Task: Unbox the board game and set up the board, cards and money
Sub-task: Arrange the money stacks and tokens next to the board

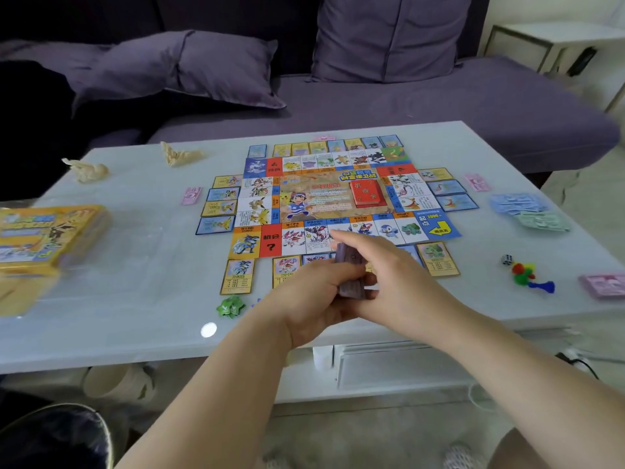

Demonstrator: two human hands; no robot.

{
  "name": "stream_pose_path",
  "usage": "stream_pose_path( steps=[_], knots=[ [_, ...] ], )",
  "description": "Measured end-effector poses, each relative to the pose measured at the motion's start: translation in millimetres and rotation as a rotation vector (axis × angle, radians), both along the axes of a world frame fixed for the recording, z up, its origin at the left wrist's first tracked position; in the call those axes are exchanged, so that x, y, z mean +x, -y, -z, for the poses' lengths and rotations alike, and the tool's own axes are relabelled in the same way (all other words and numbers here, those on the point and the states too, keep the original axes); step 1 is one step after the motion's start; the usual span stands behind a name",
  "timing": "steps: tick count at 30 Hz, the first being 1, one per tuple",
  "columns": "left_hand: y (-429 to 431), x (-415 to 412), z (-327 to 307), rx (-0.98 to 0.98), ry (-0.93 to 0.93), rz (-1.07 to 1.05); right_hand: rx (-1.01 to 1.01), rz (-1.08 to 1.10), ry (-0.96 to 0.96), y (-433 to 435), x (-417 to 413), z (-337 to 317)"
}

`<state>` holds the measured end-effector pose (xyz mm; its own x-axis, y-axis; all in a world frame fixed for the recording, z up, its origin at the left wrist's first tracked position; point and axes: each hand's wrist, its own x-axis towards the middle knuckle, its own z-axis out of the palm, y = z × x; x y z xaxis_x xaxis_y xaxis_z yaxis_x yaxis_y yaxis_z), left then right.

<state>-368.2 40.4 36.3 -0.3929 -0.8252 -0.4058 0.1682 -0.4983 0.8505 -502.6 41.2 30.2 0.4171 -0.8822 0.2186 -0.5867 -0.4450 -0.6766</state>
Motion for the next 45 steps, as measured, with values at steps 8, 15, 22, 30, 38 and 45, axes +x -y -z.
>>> stream_pose_path(
  steps=[8,15,22,30,38,45],
  knots=[
    [-4,3,-5,-0.107,0.019,-0.005,0.151,0.065,0.03,3,-13,-15],
    [-10,4,-6,-0.192,0.248,0.054,0.358,0.208,0.24,12,-27,-9],
    [-8,4,2,-0.255,0.471,-0.035,0.429,0.139,0.144,14,-31,-6],
    [5,19,-12,-0.001,0.014,-0.509,0.432,0.332,0.182,15,-46,10],
    [5,15,-9,0.019,-0.189,-0.49,0.218,0.365,-0.063,9,-36,27],
    [2,13,-7,-0.032,-0.067,-0.404,0.098,0.424,-0.397,2,-35,26]
  ],
)
